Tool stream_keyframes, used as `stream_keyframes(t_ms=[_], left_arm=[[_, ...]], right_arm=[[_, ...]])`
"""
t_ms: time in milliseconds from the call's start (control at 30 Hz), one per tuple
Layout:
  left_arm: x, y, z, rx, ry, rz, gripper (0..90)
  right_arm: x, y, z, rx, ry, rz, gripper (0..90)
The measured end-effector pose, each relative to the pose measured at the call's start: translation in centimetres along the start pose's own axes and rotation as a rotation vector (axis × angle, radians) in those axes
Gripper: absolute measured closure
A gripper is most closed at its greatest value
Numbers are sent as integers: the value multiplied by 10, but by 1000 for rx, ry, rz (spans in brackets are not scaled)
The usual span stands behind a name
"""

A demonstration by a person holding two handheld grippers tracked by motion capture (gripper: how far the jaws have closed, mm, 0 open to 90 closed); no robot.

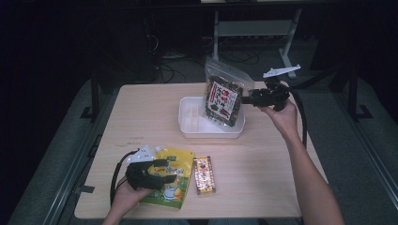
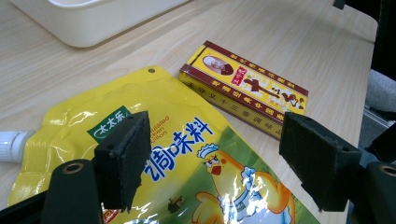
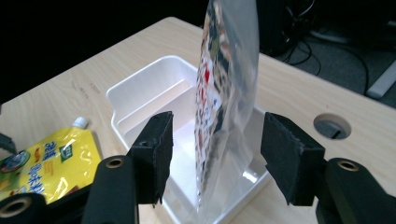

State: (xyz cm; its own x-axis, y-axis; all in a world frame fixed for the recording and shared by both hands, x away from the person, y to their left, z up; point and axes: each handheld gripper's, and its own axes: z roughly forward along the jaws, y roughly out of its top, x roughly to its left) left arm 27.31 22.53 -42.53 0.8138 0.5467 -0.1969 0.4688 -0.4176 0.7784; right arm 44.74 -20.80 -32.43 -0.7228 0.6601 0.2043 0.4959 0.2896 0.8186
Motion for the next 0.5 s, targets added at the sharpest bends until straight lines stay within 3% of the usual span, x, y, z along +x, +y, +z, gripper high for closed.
stream_keyframes(t_ms=[500], left_arm=[[1,-1,-3,-3,10,0,246]], right_arm=[[15,-18,-11,2,-16,-7,397]])
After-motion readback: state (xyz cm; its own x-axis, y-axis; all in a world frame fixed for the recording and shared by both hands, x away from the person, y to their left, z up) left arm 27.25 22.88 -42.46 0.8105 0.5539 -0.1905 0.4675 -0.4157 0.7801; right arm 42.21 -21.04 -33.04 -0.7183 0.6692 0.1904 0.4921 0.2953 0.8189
